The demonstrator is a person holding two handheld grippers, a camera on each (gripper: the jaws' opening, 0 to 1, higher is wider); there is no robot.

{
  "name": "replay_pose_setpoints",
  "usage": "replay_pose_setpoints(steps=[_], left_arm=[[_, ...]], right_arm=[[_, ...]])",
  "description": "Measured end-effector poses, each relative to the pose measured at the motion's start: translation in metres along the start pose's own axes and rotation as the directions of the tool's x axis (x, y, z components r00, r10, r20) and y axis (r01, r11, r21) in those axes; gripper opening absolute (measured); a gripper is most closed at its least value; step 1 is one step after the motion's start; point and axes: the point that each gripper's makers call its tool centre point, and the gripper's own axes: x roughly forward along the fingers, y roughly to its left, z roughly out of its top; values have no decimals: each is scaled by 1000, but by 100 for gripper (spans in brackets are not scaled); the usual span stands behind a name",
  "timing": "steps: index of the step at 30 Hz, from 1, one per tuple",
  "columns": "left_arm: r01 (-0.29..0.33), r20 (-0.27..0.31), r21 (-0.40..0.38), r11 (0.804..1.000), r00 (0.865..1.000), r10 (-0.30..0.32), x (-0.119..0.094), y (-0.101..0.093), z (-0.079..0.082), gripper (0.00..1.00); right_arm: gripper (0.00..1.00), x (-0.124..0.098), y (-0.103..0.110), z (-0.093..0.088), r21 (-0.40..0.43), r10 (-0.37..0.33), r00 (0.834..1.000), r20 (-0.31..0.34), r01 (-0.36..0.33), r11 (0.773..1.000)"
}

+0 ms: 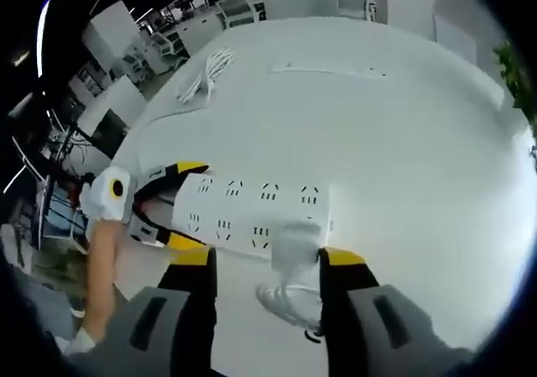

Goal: Straighten the power strip on the desk, plug the charger into it

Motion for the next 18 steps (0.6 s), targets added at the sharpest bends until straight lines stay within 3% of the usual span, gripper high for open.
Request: replay_pose_setpoints(steps=[11,18], left_arm=[[-6,1,1,1000,1000,6,-1,1,0,73],[-4,2,6,1000,1000,4,-2,0,0,73]], right_arm=[[46,-23,7,7,7,90,992,83,-91,996],[46,-45,7,17,4,145,976,165,-148,989]])
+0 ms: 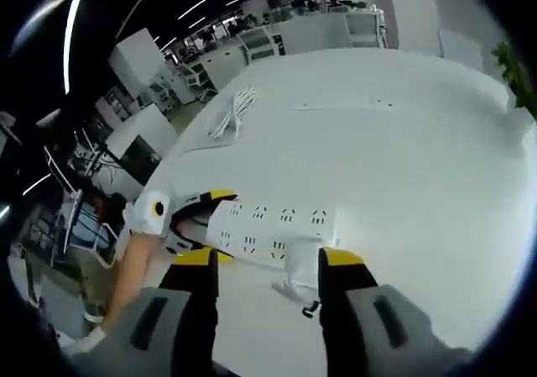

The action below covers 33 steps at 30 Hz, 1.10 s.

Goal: Straighten the power strip on the desk, plug the charger into it

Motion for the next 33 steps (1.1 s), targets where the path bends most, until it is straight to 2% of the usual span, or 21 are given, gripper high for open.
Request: replay_pose_setpoints(steps=[3,9,14,16,17,19,21,22,26,29,30,32,33], left_arm=[[1,1,3,1000,1000,-1,-1,0,0,73],[0,3,7,1000,1000,0,-1,1,1,73],[1,3,9,1000,1000,-1,-1,1,1,73],[1,3,9,1000,1000,-1,-1,1,1,73],[1,3,9,1000,1000,-1,-1,1,1,73],[0,3,9,1000,1000,0,-1,1,1,73],[-1,2,9,1000,1000,1,-1,0,1,73],[-1,2,9,1000,1000,1,-1,0,1,73],[-5,2,9,1000,1000,5,-1,1,1,72],[-8,4,9,1000,1000,8,-1,1,1,72],[-8,4,9,1000,1000,8,-1,1,1,72],[-8,4,9,1000,1000,8,-1,1,1,72],[-8,4,9,1000,1000,8,-1,1,0,72]], right_arm=[[45,-11,3,5,2,30,999,40,-30,1000],[44,-35,3,29,-10,92,988,127,-91,996],[44,-52,6,33,-49,130,978,161,-124,991],[43,-58,9,35,-102,158,970,184,-141,985],[38,-61,11,31,-209,182,968,171,-145,967],[31,-64,6,31,-328,151,966,208,-76,942],[33,-64,3,29,-368,134,962,237,-39,929],[33,-64,4,25,-357,141,962,234,-50,933],[39,-65,11,18,-291,220,938,269,-139,946],[40,-68,10,13,-288,250,922,297,-163,944],[40,-70,11,16,-300,270,908,322,-172,938],[40,-73,8,16,-288,283,893,351,-184,940],[40,-76,9,19,-304,303,875,377,-193,933]])
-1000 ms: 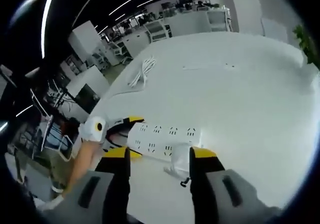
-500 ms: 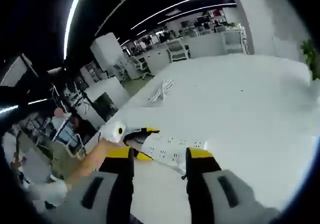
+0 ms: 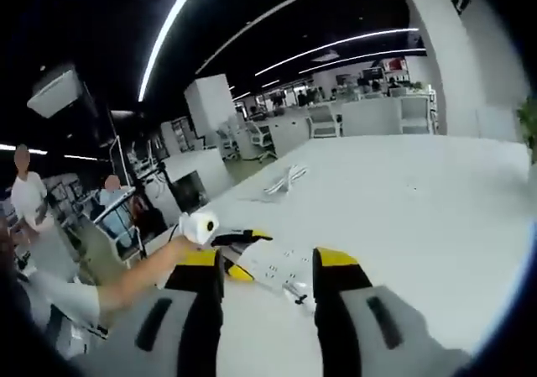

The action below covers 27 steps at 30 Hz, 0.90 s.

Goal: Straighten the power strip on the desk, plug the charger into it

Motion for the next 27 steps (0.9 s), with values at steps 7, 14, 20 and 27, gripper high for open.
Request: replay_pose_setpoints(steps=[7,14,20,27], left_arm=[[-1,0,1,1000,1000,1,0,0,0,72],[-4,0,3,1000,1000,4,0,0,0,72],[-6,3,10,1000,1000,6,-1,0,0,72],[-5,5,14,1000,1000,5,-2,0,0,72]], right_arm=[[42,-8,-1,-11,-61,50,995,87,-45,997],[46,-3,-3,-37,-201,81,987,142,-51,978],[48,0,-13,-51,-222,101,980,172,-61,973],[48,-1,-28,-62,-183,90,977,195,-54,982]])
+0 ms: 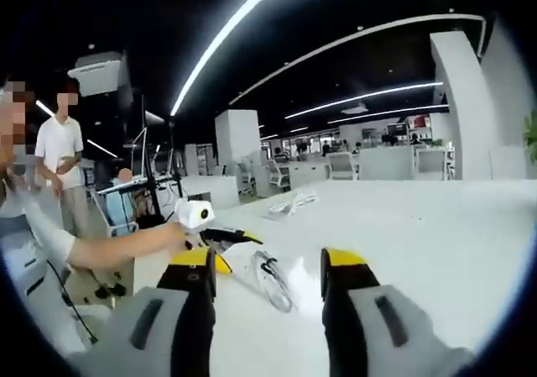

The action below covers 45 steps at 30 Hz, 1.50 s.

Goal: Straighten the power strip on the desk, plug the charger into it

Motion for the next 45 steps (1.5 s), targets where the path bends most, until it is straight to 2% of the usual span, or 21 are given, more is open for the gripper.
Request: replay_pose_setpoints(steps=[5,15,32,42,45], left_arm=[[0,1,1,1000,1000,0,0,0,0,72],[-6,5,15,1000,1000,6,-2,-1,1,72],[-15,6,50,999,1000,15,-5,-3,2,74],[-7,38,24,1000,999,6,-11,-8,11,77],[-23,51,5,1000,998,23,-14,-7,16,77]], right_arm=[[48,-3,-6,-9,19,-11,1000,7,11,1000],[49,-7,-5,-15,37,-18,999,51,16,999],[49,-8,-1,-37,67,-4,998,57,0,998],[49,-12,-2,-40,79,-4,998,55,0,997],[49,-14,0,-41,72,-4,999,44,1,997]])
